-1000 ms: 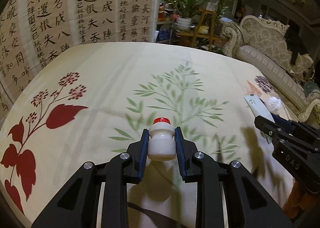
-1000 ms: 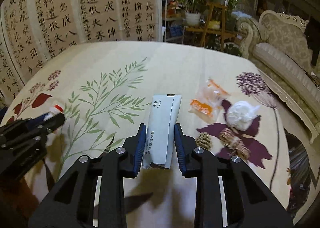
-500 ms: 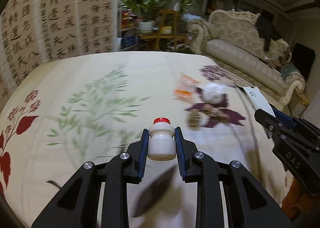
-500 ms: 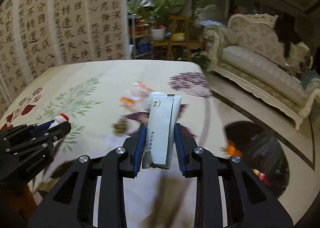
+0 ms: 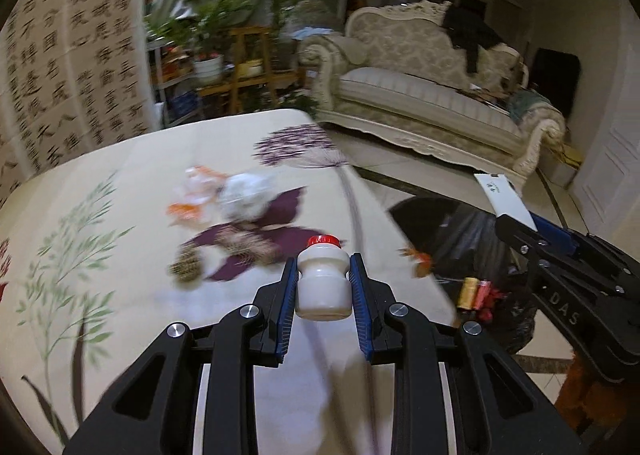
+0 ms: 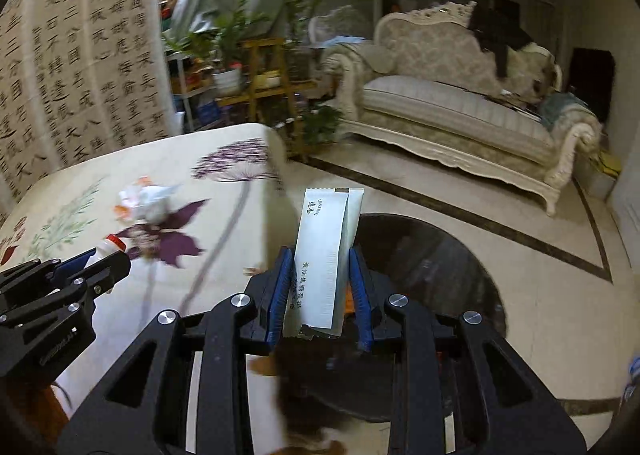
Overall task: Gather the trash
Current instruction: 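Move both grippers over the bin and release the yogurt bottle and white packet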
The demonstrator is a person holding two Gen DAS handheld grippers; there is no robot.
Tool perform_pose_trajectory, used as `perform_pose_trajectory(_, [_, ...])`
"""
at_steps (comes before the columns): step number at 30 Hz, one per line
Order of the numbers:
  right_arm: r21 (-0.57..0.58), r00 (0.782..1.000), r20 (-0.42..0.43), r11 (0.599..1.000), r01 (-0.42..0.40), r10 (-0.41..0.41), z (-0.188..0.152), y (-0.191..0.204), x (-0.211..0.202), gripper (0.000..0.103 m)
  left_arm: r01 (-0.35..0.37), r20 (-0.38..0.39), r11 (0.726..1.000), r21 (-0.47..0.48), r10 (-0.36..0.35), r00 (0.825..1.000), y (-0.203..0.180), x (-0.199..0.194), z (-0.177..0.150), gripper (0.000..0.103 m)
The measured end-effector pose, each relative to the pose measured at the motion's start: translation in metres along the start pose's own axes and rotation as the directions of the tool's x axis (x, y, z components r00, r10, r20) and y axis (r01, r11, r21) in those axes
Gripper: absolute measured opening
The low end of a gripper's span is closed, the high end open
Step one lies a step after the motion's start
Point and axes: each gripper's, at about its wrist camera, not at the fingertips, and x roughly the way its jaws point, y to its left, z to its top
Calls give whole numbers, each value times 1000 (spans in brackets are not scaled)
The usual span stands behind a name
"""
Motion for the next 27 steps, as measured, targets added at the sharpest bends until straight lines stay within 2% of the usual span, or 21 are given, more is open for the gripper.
perform_pose_trajectory(8, [49,999,-17,998,39,-38,-5,-40,14,29,41,-38,998,54,-39,999,-42,33,11,27])
perform_pose_trajectory(19, [81,998,-41,995,50,-47,-5,-64,35,31,54,-83,992,111,-45,996,-81,69,18,27])
perform_pose_trajectory(20, [84,998,-40,995,52,-49,-5,-66,36,33,55,-89,992,115,-45,995,-83,72,18,29])
perform_pose_trajectory(22, [96,998,-33,994,57,-54,-5,-70,36,43,48,-98,992,118,-36,995,-86,76,18,43])
perform_pose_trajectory(24, [107,998,-29,992,67,-64,-5,-72,36,49,44,-104,993,109,-33,994,-84,78,19,50])
perform_pose_trajectory(27, [123,997,-31,990,75,-71,-5,-77,36,50,42,-101,995,93,-32,994,-82,78,20,56])
